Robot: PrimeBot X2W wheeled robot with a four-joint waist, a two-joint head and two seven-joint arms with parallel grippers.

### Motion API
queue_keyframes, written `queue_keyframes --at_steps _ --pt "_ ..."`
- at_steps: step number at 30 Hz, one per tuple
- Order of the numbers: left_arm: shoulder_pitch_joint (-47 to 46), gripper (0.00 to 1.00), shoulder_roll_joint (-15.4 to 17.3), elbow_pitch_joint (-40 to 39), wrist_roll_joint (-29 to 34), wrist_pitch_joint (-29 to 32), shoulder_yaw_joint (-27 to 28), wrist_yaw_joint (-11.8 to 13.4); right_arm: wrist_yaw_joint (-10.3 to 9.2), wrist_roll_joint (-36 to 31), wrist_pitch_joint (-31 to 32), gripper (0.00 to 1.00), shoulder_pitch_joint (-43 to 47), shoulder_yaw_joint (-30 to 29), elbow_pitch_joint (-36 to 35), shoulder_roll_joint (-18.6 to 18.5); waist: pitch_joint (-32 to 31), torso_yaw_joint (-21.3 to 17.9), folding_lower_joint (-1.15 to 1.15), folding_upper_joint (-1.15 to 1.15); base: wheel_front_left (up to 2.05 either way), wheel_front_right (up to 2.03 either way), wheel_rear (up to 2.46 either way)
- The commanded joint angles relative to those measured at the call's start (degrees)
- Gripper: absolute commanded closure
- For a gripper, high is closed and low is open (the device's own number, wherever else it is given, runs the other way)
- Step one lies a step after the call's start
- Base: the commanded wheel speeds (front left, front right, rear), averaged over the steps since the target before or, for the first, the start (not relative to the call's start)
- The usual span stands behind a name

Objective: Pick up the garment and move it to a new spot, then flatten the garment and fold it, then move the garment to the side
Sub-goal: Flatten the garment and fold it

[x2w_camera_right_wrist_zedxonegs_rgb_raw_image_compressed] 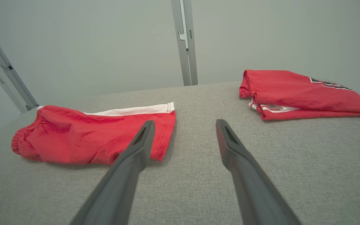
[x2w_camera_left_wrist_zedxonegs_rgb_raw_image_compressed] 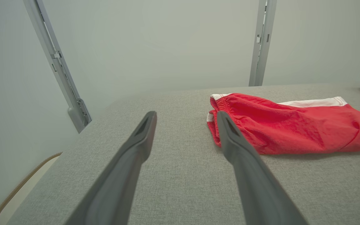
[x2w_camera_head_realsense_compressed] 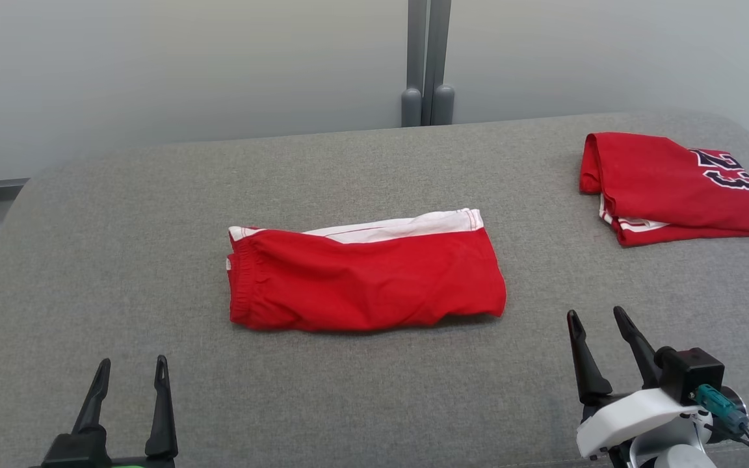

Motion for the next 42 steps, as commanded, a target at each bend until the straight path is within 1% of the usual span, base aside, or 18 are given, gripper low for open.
queue_keyframes --at_steps 1,8,11,16,17,24,32,38,42 --pt "0.7 0.00 0.2 0.0 0.2 -0.1 0.3 0.4 0.00 -0.5 0.3 0.00 -0.5 -0.1 0.0 0.0 -0.1 0.0 0.00 0.00 0.00 0.00 0.00" --pt "0.8 0.00 0.0 -0.1 -0.1 -0.1 0.4 0.5 0.00 -1.0 2.9 0.00 -4.6 2.1 1.9 -0.2 0.0 -0.1 0.00 0.00 0.00 0.00 0.00" --pt "0.0 0.00 -0.1 0.0 0.2 -0.1 0.0 0.5 0.00 -0.3 4.0 0.00 -7.5 2.8 4.5 -0.7 0.0 0.5 0.00 0.00 0.00 0.00 0.00" --pt "-0.7 0.00 -0.4 0.3 0.0 -0.1 -0.3 1.0 0.00 0.8 4.9 0.00 -13.0 4.1 10.9 -1.4 0.3 1.8 0.00 0.00 0.00 0.00 0.00" --pt "-0.7 0.00 -0.4 0.3 0.0 -0.1 -0.3 1.0 0.00 0.8 4.9 0.00 -13.0 4.1 10.9 -1.4 0.3 1.8 0.00 0.00 0.00 0.00 0.00" --pt "-2.1 0.00 -0.6 0.7 0.3 -0.1 -1.5 0.6 0.00 2.4 4.1 0.00 -21.9 5.1 23.8 -1.8 2.1 4.6 0.00 0.00 0.00 0.00 0.00" --pt "-6.1 0.00 -0.7 1.6 0.3 -0.1 -4.2 -0.3 0.00 4.0 2.5 0.00 -31.2 4.6 39.1 -2.6 6.3 9.7 0.00 0.00 0.00 0.00 0.00" --pt "-8.0 0.00 -0.9 2.6 -0.2 -0.1 -5.4 -0.5 0.00 4.0 1.6 0.00 -36.6 3.9 48.4 -3.2 8.3 12.2 0.00 0.00 0.00 0.00 0.00" --pt "-9.2 0.00 -1.0 2.7 -0.4 -0.1 -6.0 -0.8 -0.01 4.7 3.0 0.00 -40.1 3.2 54.3 -3.4 10.0 13.5 0.00 0.00 0.00 0.00 0.00"
